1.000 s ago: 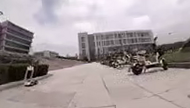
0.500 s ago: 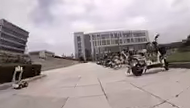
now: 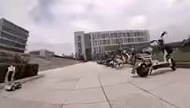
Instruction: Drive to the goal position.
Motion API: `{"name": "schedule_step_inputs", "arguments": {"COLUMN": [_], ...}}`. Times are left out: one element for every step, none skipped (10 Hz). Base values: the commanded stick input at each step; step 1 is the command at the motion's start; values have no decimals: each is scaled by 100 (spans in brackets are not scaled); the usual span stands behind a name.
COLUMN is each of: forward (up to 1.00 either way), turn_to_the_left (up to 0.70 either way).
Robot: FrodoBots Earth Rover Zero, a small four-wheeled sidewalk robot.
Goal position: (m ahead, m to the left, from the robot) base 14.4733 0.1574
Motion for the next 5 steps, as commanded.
{"name": "schedule_step_inputs", "arguments": {"forward": [70,70,70,70,70], "turn_to_the_left": [0,0,0,0,0]}}
